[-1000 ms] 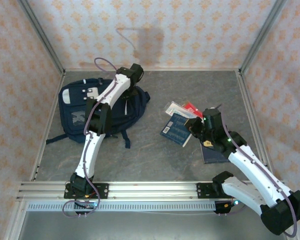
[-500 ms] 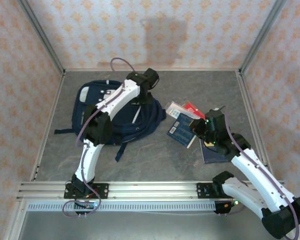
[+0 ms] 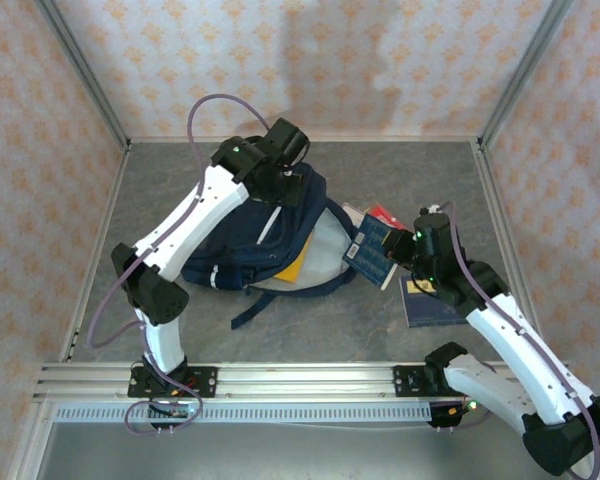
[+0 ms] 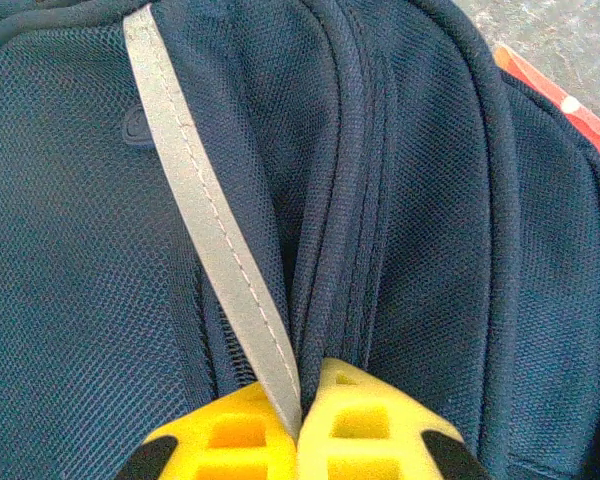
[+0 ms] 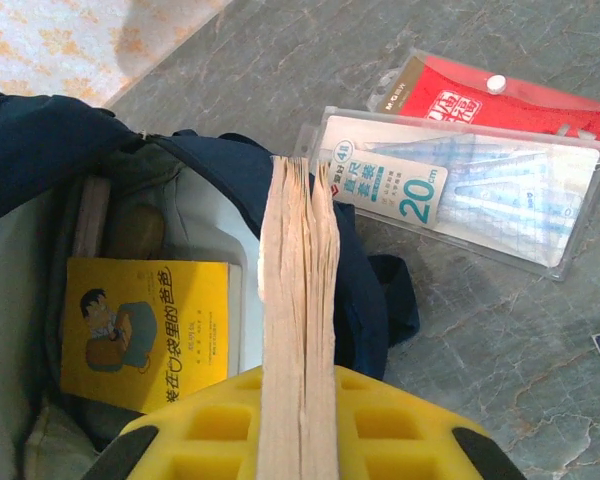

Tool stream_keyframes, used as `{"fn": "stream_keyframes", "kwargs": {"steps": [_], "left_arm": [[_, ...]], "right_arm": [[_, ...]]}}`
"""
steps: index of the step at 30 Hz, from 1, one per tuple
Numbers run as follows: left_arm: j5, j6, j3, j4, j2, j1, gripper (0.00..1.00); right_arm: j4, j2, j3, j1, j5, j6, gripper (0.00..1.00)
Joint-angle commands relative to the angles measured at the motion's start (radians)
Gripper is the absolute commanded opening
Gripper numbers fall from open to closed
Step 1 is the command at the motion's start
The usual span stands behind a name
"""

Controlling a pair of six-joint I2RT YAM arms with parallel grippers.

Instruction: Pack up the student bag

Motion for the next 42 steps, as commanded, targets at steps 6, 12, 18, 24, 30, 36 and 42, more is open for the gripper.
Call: {"fn": "stream_keyframes", "kwargs": {"steps": [6, 12, 18, 24, 30, 36, 42], "left_arm": [[0.122, 0.073, 0.001, 0.076, -0.135, -0.003, 0.0], [0.245, 0.084, -0.039, 0.133, -0.189, 0.003, 0.0], [0.288, 0.07, -0.117, 0.15, -0.213, 0.007, 0.0], [0.378, -0.01, -0.124, 0.134, -0.168, 0.007, 0.31], [0.285, -0.074, 0.006, 0.023, -0.154, 0.006, 0.57], [0.223, -0.082, 0.012, -0.023, -0.155, -0.061, 0.71], [0.182, -0.075, 0.007, -0.072, -0.1, -0.159, 0.71]], "right_arm": [[0.033, 0.049, 0.094, -0.005, -0.1, -0.068, 0.0], [0.108, 0.085, 0.095, -0.005, -0.224, -0.066, 0.0], [0.293, 0.133, 0.084, -0.005, -0.412, 0.055, 0.0], [0.569, 0.189, 0.053, -0.005, -0.552, 0.34, 0.0], [0.699, 0.18, 0.03, -0.005, -0.539, 0.502, 0.0], [0.683, 0.157, 0.028, -0.005, -0.503, 0.513, 0.0], [0.683, 0.138, 0.008, -0.005, -0.488, 0.526, 0.0]]}}
